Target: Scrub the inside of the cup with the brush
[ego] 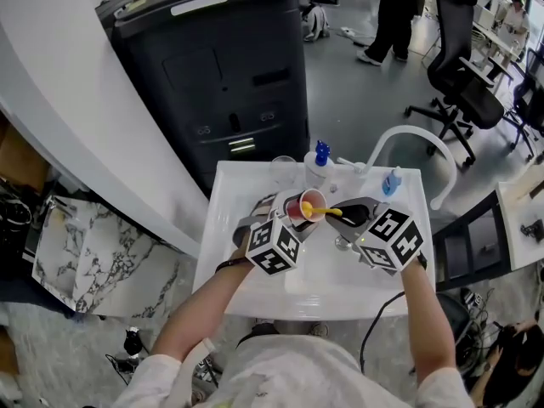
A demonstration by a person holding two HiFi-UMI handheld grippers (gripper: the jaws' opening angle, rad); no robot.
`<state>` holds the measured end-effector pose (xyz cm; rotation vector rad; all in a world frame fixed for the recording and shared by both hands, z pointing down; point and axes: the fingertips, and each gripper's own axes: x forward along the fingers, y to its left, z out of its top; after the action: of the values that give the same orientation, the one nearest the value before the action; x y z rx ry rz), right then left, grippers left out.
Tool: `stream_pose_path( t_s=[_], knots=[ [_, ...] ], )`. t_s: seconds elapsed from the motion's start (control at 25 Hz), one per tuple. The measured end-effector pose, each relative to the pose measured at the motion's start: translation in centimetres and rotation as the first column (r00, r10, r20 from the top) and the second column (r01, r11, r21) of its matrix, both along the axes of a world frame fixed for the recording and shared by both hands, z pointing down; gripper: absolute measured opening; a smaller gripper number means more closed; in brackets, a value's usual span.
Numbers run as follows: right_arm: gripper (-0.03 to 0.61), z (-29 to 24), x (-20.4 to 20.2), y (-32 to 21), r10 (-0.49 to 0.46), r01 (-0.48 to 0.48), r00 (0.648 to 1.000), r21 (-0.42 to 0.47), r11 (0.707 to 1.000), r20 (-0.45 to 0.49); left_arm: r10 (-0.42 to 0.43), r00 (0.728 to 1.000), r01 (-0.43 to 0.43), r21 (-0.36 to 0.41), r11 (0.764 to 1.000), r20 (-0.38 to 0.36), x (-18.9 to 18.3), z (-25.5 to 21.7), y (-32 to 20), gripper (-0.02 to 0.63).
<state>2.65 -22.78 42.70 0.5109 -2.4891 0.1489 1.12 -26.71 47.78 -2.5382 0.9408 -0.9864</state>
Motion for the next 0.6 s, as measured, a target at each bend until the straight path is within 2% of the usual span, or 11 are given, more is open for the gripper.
stream_pose_path(
  t_s=[0.28, 0.6],
  knots=[
    [0.034, -0.4, 0.3, -1.2, 0.043, -0.042, 0.999, -0.013, 0.999, 0.029, 0.029, 0.999, -0.030, 0.022, 0.999, 0.028, 0.1, 0.1, 0.9, 0.290],
    [0.034, 1.4, 1.3, -0.7, 0.041, -0.043, 0.998, -0.023, 0.999, -0.051, 0.022, 0.999, -0.022, 0.022, 1.000, 0.025, -0.3, 0.2, 0.8, 0.291]
  ],
)
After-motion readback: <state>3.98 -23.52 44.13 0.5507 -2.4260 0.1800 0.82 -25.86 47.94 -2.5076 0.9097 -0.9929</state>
